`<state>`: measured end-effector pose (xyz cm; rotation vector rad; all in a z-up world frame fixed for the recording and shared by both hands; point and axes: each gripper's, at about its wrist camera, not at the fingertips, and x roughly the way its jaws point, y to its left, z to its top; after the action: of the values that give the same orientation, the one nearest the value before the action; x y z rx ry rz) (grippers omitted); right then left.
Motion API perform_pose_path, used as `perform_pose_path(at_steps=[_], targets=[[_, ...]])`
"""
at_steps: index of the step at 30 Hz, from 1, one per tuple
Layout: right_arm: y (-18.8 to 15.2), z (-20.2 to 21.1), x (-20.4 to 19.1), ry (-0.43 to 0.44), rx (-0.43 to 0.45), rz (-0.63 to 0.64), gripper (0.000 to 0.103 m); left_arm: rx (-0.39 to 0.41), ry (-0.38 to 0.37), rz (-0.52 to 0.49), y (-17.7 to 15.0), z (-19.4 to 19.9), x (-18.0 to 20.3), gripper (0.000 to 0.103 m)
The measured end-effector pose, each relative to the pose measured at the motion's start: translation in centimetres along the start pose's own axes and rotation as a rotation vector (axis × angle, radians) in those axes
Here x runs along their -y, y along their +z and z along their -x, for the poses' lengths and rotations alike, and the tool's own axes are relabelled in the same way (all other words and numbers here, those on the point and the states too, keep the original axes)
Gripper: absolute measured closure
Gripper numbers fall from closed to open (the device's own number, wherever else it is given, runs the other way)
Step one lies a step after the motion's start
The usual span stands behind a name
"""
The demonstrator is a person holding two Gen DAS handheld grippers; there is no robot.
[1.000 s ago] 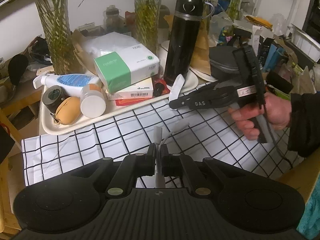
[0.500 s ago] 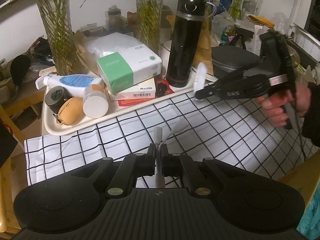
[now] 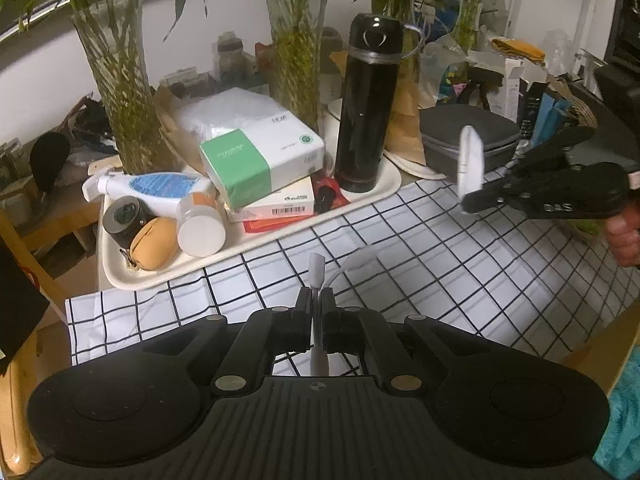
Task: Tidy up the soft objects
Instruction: 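Carry the white cable and white strap over the box with both tools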
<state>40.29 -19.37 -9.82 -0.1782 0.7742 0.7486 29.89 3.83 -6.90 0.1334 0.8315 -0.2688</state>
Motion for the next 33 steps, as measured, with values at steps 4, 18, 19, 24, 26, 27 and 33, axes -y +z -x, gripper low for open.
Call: perform_pose_path(at_steps=[4, 18, 19, 24, 26, 27, 33], targets=[[-0.4, 2.5, -0.8, -0.020, 0.017, -0.002, 0.100, 0.022, 0.004, -0.004, 0.3, 0.9, 0.5, 0.100], [-2.4, 10.3, -3.8, -0.060, 0.083, 0.000, 0.100, 0.108, 0.015, -0.015, 0.3, 5.6, 2.6, 0.100], [-2.6, 10.8, -4.0, -0.060, 0.086, -0.002, 0.100, 0.115, 0.014, -0.018, 0.2, 6.0, 2.8, 0.100], [-3.5, 12.8, -5.6, -0.054, 0.103, 0.009, 0.100, 0.156, 0.009, -0.038, -0.2, 8.1, 4.6, 0.100], [-3.8, 13.6, -6.4, -0.053, 0.118, 0.016, 0.100, 0.164, 0.007, -0.047, -0.4, 8.8, 5.3, 0.100], [-4.0, 13.9, -6.7, -0.051, 0.124, 0.019, 0.100, 0.171, 0.010, -0.054, -0.6, 9.3, 5.8, 0.100], [-5.1, 15.6, -8.9, -0.042, 0.134, 0.041, 0.100, 0.183, 0.000, -0.067, -1.7, 11.1, 7.7, 0.100]])
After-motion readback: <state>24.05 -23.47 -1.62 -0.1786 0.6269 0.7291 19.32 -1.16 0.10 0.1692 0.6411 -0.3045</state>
